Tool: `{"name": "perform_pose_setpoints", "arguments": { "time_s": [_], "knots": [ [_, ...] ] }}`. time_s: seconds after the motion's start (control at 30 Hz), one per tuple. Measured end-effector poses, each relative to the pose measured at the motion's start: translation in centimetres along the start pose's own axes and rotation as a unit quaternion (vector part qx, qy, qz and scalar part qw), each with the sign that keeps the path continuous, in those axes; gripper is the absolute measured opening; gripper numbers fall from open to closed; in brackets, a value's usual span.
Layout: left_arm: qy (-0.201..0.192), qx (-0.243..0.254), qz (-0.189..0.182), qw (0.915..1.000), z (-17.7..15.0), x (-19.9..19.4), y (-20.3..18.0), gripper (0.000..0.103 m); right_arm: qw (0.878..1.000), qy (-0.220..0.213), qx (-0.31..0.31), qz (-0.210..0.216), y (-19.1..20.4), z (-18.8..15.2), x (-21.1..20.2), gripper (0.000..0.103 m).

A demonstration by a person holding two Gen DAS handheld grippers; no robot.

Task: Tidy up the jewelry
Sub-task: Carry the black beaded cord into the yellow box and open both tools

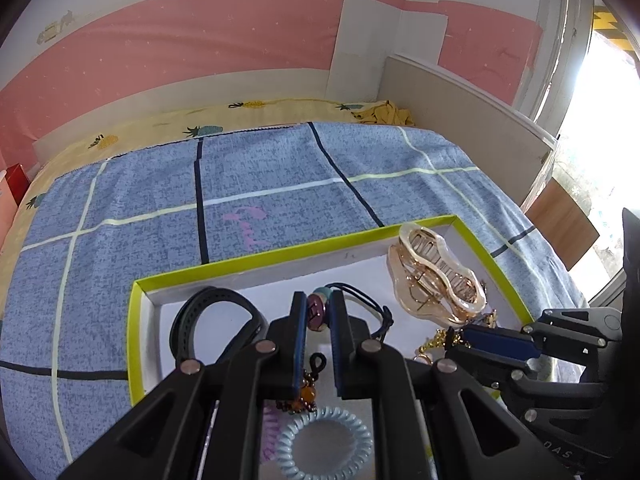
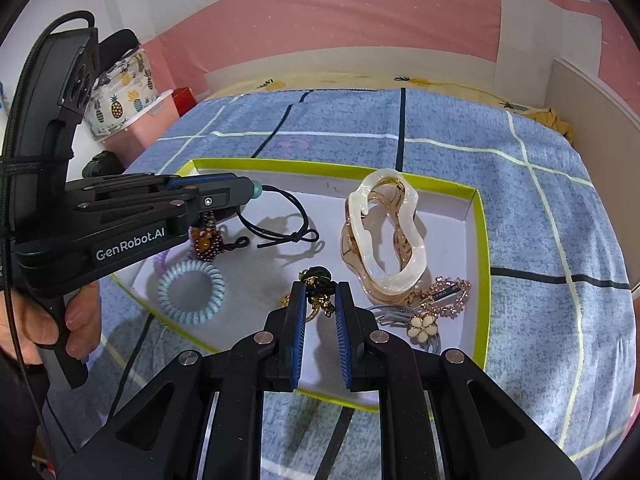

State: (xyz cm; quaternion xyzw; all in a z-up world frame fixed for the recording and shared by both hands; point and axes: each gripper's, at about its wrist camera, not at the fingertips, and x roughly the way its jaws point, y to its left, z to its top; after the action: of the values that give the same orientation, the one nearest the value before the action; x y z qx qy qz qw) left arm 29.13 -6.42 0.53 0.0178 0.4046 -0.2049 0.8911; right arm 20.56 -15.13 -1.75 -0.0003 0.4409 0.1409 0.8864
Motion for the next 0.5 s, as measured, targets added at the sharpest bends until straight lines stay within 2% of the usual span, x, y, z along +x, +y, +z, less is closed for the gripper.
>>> {"name": "perform_pose_setpoints", "arguments": {
  "time_s": [0.5],
  "knots": [
    [0.012, 0.003, 0.013, 0.9998, -0.4, 1.4, 0.0, 0.012, 1.0, 0.016, 0.001, -0.006, -0.2, -0.2, 1.2, 0.015]
  ]
}}
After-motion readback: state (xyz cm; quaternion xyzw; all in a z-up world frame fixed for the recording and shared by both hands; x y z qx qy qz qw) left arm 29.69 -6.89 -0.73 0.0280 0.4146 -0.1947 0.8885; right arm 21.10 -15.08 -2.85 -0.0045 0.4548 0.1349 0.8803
